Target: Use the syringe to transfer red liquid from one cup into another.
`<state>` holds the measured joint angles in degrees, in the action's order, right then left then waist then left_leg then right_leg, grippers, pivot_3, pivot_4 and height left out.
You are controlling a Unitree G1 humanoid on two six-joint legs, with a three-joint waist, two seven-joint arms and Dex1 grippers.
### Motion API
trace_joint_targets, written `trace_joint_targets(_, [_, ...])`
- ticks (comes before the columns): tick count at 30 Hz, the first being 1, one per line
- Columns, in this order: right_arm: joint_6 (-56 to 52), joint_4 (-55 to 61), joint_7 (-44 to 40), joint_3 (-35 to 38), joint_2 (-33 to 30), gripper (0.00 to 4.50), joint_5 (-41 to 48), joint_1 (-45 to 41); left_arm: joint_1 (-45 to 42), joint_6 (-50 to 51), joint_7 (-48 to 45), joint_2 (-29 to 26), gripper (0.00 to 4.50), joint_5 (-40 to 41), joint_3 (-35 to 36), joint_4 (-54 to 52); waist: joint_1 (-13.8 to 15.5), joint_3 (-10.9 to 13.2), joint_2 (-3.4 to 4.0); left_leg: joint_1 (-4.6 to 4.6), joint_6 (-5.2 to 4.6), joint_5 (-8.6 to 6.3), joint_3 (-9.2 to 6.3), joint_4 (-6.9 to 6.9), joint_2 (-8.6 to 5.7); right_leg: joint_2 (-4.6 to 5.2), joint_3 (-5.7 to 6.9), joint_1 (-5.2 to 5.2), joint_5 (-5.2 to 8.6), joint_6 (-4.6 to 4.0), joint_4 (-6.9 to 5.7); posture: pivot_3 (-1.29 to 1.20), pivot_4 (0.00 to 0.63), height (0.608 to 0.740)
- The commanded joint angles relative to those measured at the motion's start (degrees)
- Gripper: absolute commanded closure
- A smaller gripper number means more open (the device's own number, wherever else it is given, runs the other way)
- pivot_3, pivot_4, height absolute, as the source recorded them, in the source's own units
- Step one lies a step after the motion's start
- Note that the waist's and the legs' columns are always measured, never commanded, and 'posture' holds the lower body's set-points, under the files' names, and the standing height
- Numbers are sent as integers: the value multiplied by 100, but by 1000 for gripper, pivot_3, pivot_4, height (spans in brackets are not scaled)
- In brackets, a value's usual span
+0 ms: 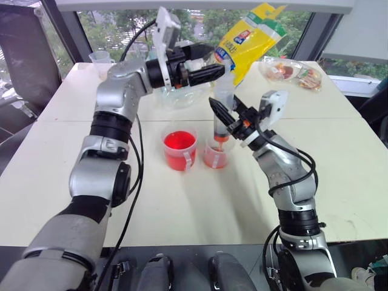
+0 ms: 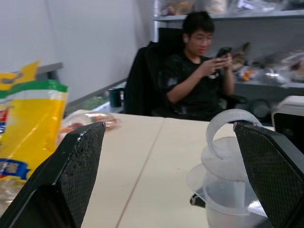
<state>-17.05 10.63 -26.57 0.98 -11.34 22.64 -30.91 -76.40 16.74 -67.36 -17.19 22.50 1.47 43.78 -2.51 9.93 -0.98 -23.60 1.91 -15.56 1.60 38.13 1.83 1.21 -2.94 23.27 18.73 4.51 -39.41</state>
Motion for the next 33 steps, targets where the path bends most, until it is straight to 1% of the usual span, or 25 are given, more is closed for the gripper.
trace_joint_targets(1, [66, 319, -64, -102, 10, 3074, 24, -130, -243, -3, -290, 155, 953, -50, -86, 36, 7, 0, 0, 0, 0, 0, -1, 0, 0, -2, -1, 0, 0, 0, 0, 0, 150, 740])
trace_joint_targets(3, [75, 311, -75, -107, -1, 3074, 19, -140, -257, 8, -370, 195, 1798, -55, -78, 93, 11, 0, 0, 0, 0, 0, -1, 1, 0, -3, -1, -1, 0, 0, 0, 0, 150, 740])
trace_joint_targets(6, [91, 282, -86, -107, -19, 3074, 17, -160, -254, 27, -466, 237, 3362, -62, -70, 109, 12, 0, 0, 0, 1, 0, -1, 1, 0, -3, -2, -1, 0, 0, 0, 0, 150, 740])
trace_joint_targets(7, [100, 279, -93, -111, -24, 3074, 7, -165, -240, 47, -490, 248, 3704, -62, -73, 85, 11, 0, 0, 0, 0, 0, -1, 1, 0, -3, -2, -1, 0, 0, 0, 0, 150, 740])
trace_joint_targets(8, [108, 276, -97, -114, -25, 3074, -2, -170, -226, 68, -513, 258, 4393, -66, -80, 61, 11, 0, 0, -1, 0, 0, -1, 1, 0, -3, -3, -1, 0, 0, 0, 0, 150, 740])
trace_joint_targets(9, [115, 273, -103, -115, -29, 3074, -7, -176, -217, 106, -542, 265, 4455, -69, -90, 42, 1, 0, 0, -1, 0, 0, -1, 1, 0, -3, -3, -1, 0, 0, 0, 0, 150, 740])
trace_joint_targets(19, [103, 293, -98, -6, -58, 3074, 31, -364, 19, 310, -772, 260, 4455, -164, -271, -341, 9, 0, 0, -1, 1, 1, -3, 1, 3, -8, -5, 0, 0, 0, -1, 0, 150, 740])
trace_joint_targets(33, [84, 272, -89, 125, -93, 3074, 66, -600, 482, 200, -777, 395, 4455, -534, -576, -776, 11, 0, 0, 0, 1, 1, -3, 2, 3, -7, -5, 0, 0, 0, -2, 0, 150, 740])
